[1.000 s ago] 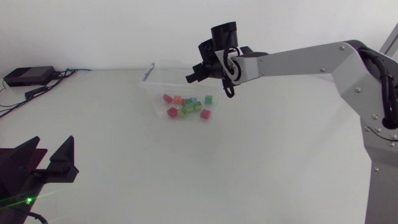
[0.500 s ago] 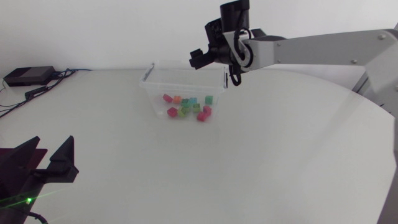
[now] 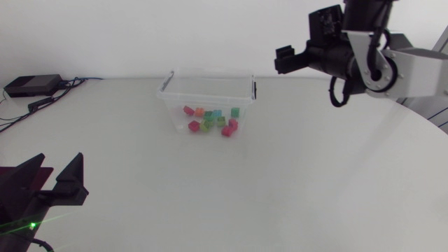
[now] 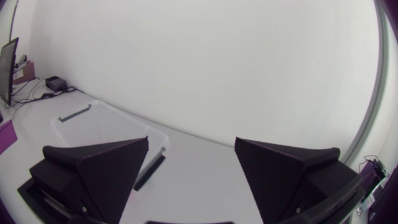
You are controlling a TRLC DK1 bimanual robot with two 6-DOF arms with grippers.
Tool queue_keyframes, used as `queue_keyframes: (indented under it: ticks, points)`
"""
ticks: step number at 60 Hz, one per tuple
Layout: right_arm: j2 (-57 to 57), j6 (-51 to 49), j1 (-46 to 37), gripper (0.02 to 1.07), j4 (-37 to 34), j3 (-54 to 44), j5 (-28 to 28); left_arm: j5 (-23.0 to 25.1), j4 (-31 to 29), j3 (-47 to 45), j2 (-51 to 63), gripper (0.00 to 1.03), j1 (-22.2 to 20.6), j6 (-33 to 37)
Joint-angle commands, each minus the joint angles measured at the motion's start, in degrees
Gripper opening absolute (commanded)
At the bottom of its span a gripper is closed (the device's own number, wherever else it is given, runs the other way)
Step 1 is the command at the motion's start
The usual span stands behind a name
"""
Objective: Pick up the duplo bricks and place them in the container
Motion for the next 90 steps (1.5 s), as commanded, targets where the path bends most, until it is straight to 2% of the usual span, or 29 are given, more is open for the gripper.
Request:
queue_keyframes:
  ticks: [1,22,41,56,73,90]
  points:
    - [-4.3,0.6,-2.9,1.03,1.8,-5.8,0.6,-0.2,-0.3,-0.8,-0.6,0.99,0.5,-1.2]
    - [-19.5,-1.5,-13.2,1.03,5.6,-24.2,-1.3,-0.2,-0.3,-0.9,-0.6,0.99,0.5,-1.1]
    - [-31.7,-2.8,-21.3,1.03,8.0,-36.9,-3.7,-0.2,-0.3,-0.9,-0.6,0.99,0.5,-1.1]
    - [-44.3,-4.7,-21.5,1.02,8.3,-46.0,-3.9,-0.2,-0.2,-0.9,-0.6,0.99,0.5,-1.1]
    - [-55.2,-6.6,-21.6,1.02,7.0,-51.8,-3.9,-0.2,-0.3,-0.9,-0.5,0.99,0.5,-1.1]
    - [-63.5,-2.0,-20.1,1.02,1.9,-55.0,-4.6,-0.1,0.0,-0.9,-0.4,0.99,-0.9,-1.5]
